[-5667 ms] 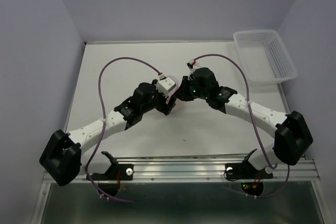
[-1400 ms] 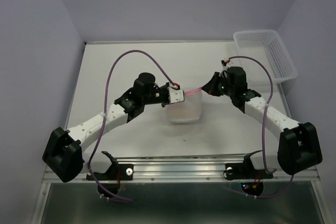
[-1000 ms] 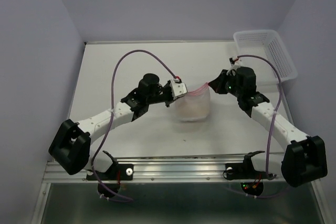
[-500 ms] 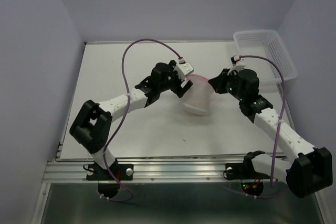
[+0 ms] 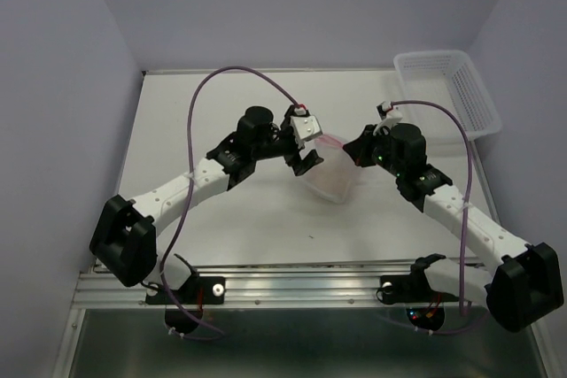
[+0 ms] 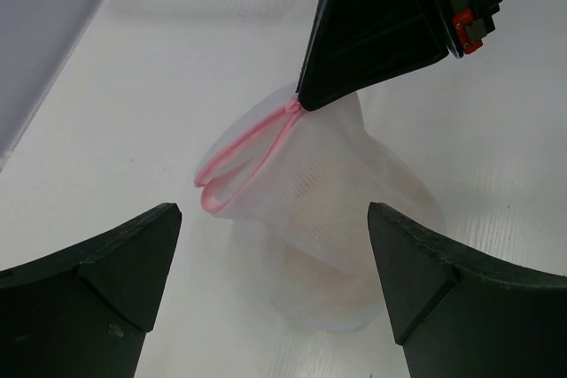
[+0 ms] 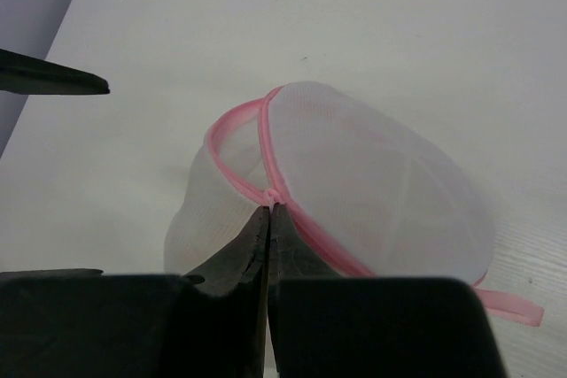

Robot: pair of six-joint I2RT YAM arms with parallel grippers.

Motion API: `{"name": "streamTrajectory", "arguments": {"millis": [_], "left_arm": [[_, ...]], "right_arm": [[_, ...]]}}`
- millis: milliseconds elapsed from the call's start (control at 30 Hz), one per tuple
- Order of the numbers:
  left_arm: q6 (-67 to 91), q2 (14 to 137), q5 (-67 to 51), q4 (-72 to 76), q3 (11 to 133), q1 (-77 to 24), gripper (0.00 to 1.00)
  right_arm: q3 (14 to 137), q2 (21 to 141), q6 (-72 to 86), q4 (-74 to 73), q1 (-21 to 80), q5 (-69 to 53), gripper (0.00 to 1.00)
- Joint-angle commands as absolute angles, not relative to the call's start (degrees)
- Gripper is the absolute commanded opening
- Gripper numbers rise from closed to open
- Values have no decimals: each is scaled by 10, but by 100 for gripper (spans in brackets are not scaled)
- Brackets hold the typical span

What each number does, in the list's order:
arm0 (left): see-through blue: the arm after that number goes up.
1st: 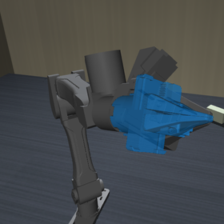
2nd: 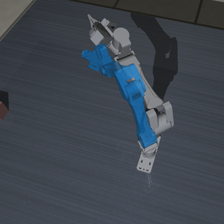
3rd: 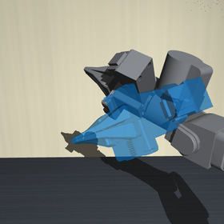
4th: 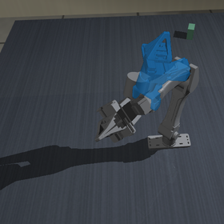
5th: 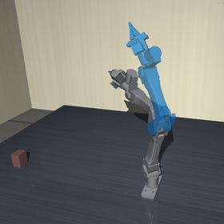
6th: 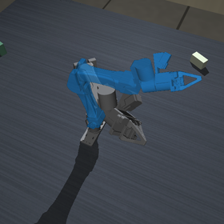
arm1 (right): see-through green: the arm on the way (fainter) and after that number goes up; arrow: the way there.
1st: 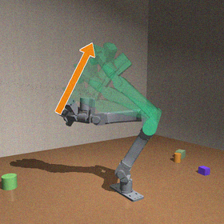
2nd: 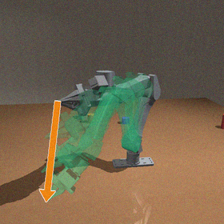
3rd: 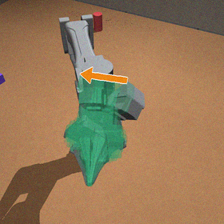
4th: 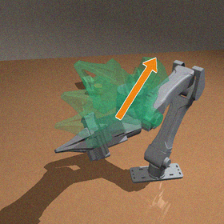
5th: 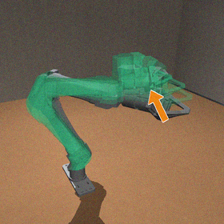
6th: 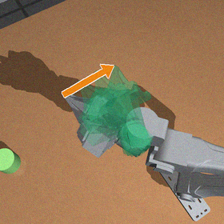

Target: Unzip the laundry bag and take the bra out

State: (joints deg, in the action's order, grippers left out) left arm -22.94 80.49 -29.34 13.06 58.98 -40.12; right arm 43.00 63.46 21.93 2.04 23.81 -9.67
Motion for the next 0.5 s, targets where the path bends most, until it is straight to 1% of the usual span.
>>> {"name": "streamTrajectory", "arguments": {"millis": [0, 267, 467], "left_arm": [[-288, 838, -332, 83, 649, -408, 99], [-360, 928, -335, 3, 765, -412, 99], [-380, 978, -347, -42, 807, -414, 99]], "right_arm": [[427, 617, 212, 51, 246, -107, 1], [432, 598, 182, 47, 246, -155, 1], [438, 599, 177, 46, 246, -189, 1]]}}
